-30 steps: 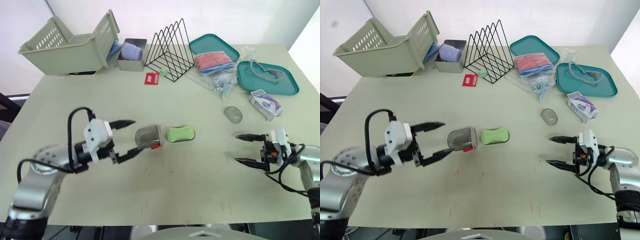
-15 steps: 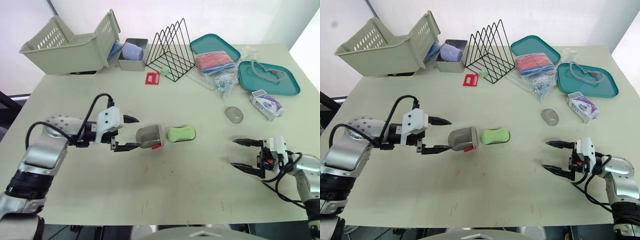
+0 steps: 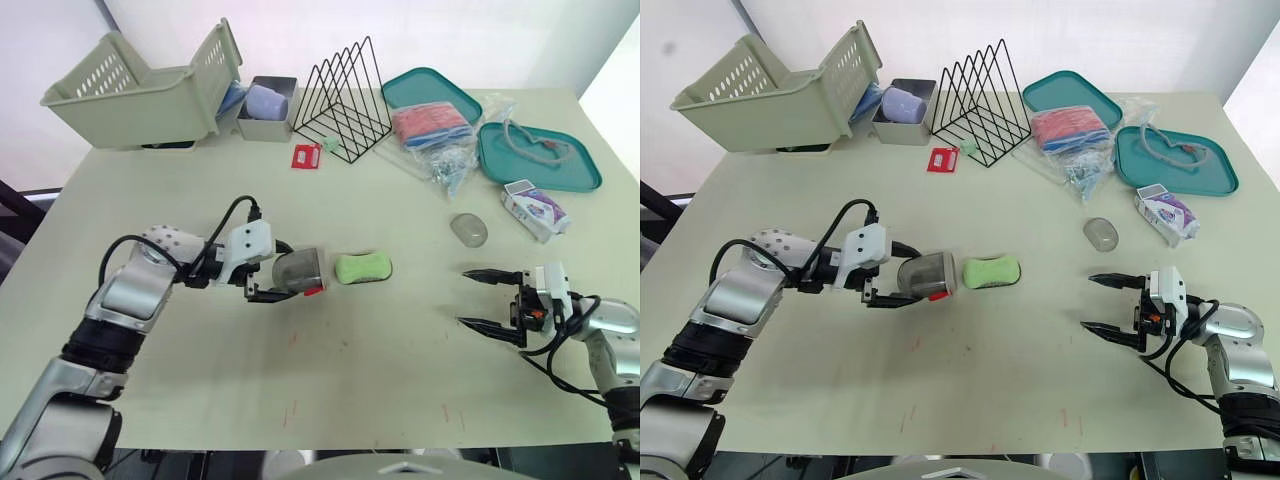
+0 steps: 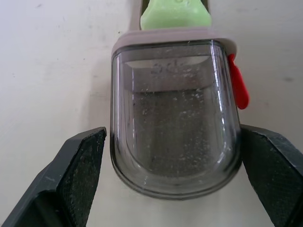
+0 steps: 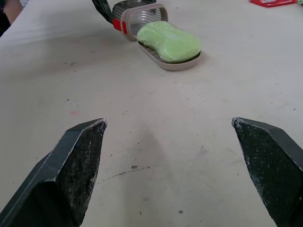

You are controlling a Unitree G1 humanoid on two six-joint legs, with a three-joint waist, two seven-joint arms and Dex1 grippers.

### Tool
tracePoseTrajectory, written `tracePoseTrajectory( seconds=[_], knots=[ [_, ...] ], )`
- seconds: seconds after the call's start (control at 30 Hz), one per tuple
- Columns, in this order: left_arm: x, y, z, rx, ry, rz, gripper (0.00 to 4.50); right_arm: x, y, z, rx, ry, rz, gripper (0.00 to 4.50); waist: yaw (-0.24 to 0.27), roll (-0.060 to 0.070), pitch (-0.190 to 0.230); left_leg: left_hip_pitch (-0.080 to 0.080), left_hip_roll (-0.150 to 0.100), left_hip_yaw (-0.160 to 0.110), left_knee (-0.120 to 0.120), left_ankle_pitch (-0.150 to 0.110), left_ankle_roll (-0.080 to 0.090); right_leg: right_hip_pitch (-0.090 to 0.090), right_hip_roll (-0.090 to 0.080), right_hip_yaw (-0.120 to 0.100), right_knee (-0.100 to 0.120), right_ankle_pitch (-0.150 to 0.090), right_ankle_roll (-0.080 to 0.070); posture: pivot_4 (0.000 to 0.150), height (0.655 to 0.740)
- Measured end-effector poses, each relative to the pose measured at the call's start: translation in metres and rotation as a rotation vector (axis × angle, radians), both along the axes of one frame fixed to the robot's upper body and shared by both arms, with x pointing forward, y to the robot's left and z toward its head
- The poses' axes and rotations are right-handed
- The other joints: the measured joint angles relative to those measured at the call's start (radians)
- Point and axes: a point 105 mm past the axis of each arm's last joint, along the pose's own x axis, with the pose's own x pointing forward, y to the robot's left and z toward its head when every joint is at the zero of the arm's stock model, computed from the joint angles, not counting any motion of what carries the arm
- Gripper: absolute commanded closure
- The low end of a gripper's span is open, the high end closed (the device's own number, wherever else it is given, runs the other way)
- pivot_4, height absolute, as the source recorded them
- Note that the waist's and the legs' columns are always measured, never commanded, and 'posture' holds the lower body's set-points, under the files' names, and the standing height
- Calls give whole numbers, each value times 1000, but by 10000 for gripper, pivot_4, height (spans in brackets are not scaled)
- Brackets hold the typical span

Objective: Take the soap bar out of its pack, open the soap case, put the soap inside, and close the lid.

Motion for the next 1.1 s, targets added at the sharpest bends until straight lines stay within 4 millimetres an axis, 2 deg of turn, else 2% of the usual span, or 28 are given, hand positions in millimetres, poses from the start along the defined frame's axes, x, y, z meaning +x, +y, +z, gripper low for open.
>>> tracePoseTrajectory(
  seconds=[0.17,0.57,0.6,0.7,1.03,1.1],
  knots=[
    [2,-3,-9,-4,20,-16,0,0,-1,-1,-1,6,-2,429,5,0,0,0,0,0,0,0,0,0,0,0,0,0,0,1500,7400],
    [7,-5,-9,-10,6,-41,0,0,-5,1,-24,5,-3,429,10,0,0,0,0,0,0,0,0,0,0,0,0,0,0,1500,7400],
    [7,-7,-10,-14,8,-51,3983,0,-5,1,-25,5,-3,0,10,0,0,0,0,0,0,0,0,0,0,0,0,0,0,1500,7400],
    [7,-8,-10,-22,10,-54,10337,0,-5,1,-25,5,-2,0,10,0,0,0,0,0,0,0,0,0,0,0,0,0,0,1500,7400],
    [9,-9,-9,-29,0,-53,10238,-1,-5,1,-39,12,13,0,10,0,0,0,0,0,1,0,0,0,0,0,0,0,0,1500,7400],
    [9,-8,-8,-30,-6,-51,10238,-2,3,7,-65,14,67,0,7,0,0,0,0,0,1,0,0,0,0,0,1,0,0,1500,7400]
  ],
)
